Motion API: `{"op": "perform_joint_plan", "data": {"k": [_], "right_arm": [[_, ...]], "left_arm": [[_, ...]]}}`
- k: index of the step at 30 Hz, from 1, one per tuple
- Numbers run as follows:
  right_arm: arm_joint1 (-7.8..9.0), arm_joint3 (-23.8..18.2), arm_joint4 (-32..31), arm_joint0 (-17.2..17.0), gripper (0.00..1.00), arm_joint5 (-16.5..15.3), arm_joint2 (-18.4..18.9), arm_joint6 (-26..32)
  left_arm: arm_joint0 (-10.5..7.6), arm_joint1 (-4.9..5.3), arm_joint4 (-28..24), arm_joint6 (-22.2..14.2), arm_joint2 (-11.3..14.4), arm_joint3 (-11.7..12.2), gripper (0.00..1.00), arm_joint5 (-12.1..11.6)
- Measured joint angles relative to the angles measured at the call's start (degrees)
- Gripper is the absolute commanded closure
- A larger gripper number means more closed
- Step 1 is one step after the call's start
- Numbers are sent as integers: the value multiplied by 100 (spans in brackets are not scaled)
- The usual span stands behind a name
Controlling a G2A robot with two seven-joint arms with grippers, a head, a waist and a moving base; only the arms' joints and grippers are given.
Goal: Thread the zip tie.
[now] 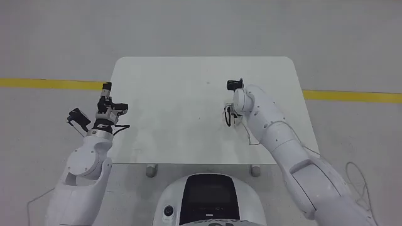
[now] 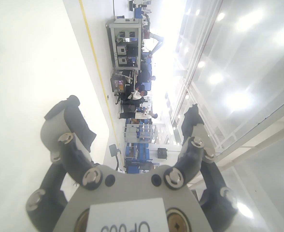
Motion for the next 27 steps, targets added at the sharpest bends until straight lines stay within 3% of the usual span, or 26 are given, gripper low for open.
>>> {"op": "perform_joint_plan", "data": {"k": [8, 12, 16, 23, 27], "right_arm": [[228, -1472, -408, -796, 100, -8, 500, 302], [301, -2003, -591, -1102, 100, -48, 606, 254], [322, -2205, -694, -1221, 100, -93, 608, 76], [323, -2206, -713, -1240, 100, -94, 604, 32], [324, -2232, -757, -1341, 100, -114, 587, -363]], "left_arm": [[0, 0, 0, 0, 0, 0, 0, 0], [0, 0, 0, 0, 0, 0, 0, 0], [0, 0, 0, 0, 0, 0, 0, 0], [0, 0, 0, 0, 0, 0, 0, 0], [0, 0, 0, 0, 0, 0, 0, 0]]}}
